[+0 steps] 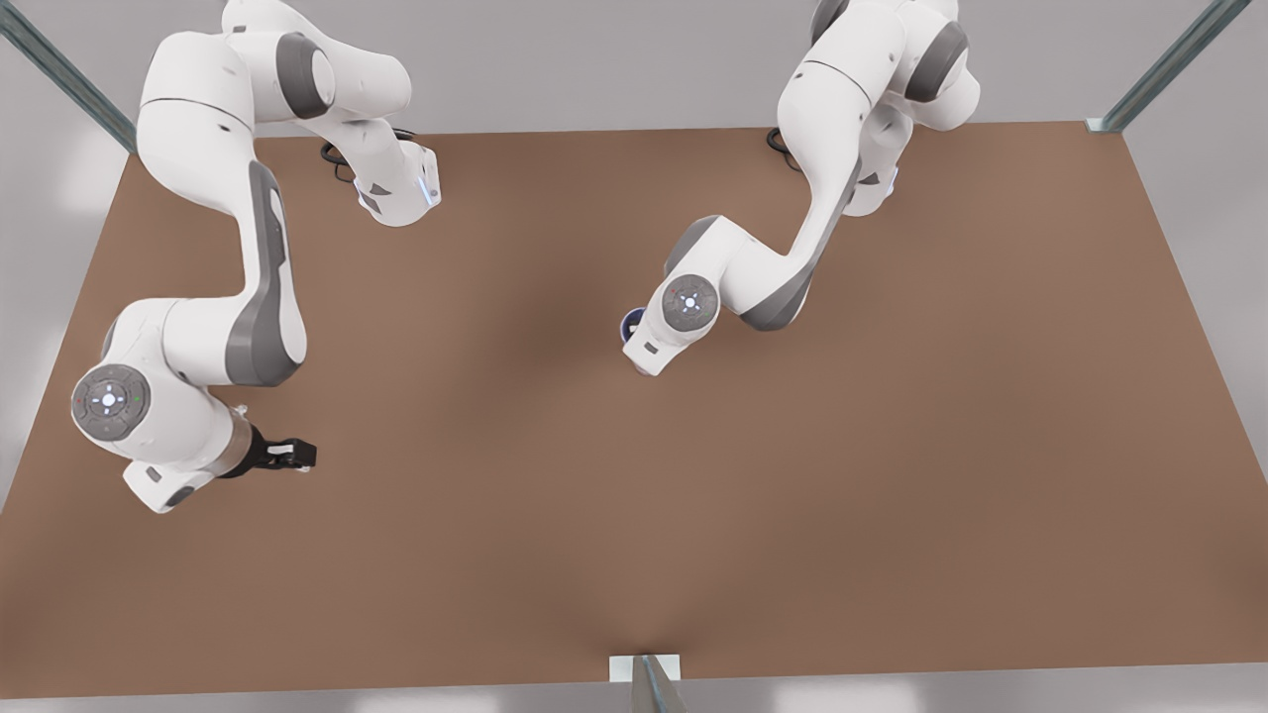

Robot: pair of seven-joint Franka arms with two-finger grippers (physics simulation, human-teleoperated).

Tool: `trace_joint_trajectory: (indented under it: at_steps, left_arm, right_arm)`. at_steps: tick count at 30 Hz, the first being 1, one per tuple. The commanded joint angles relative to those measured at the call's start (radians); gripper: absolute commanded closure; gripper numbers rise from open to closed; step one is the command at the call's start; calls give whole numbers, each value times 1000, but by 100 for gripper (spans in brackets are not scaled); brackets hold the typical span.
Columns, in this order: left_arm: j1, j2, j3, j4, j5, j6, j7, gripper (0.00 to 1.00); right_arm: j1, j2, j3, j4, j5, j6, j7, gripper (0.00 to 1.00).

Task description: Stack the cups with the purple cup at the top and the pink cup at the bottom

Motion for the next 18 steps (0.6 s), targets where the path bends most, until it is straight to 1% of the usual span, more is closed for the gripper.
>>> trace_joint_trajectory:
  at_steps: [1, 9, 18]
  left_arm:
    - [0, -5, 0, -11, 1, 14, -129, 79]
    - [-6, 5, -3, -11, -1, 22, -132, 79]
    - [-14, 8, -3, -47, 1, 54, -132, 79]
  right_arm:
    - [-3, 1, 0, 3, 1, -13, -53, 0]
    - [-3, 6, -2, 1, 4, 2, -48, 0]
    - [-4, 6, 0, 3, 4, 4, -47, 0]
